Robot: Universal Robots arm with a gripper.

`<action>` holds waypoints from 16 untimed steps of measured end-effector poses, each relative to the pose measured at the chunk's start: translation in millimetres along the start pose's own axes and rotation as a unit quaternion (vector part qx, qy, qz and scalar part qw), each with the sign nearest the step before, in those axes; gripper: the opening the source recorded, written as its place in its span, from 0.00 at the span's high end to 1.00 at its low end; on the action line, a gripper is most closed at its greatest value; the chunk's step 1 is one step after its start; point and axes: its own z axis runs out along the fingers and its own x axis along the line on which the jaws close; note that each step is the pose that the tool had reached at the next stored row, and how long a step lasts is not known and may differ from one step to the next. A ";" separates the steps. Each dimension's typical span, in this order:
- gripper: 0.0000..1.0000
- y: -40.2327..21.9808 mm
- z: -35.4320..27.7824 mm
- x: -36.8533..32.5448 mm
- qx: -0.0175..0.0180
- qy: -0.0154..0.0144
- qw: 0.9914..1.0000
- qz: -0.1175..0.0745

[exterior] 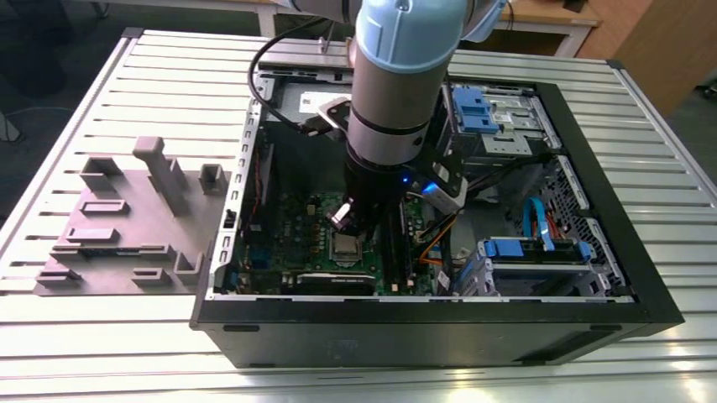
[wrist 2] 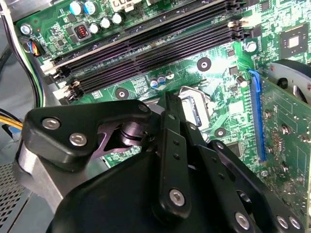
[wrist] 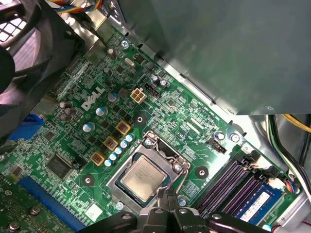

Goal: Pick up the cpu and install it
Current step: 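Install the first cpu locking lever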

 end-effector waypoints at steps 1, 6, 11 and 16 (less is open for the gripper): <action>0.90 0.0 0.0 0.0 0.000 0.000 1.000 0.000; 0.90 0.0 0.1 0.0 0.000 0.000 1.000 0.000; 0.90 0.4 2.8 0.3 0.000 0.000 1.000 0.001; 0.90 0.9 4.0 1.1 0.000 0.000 1.000 0.004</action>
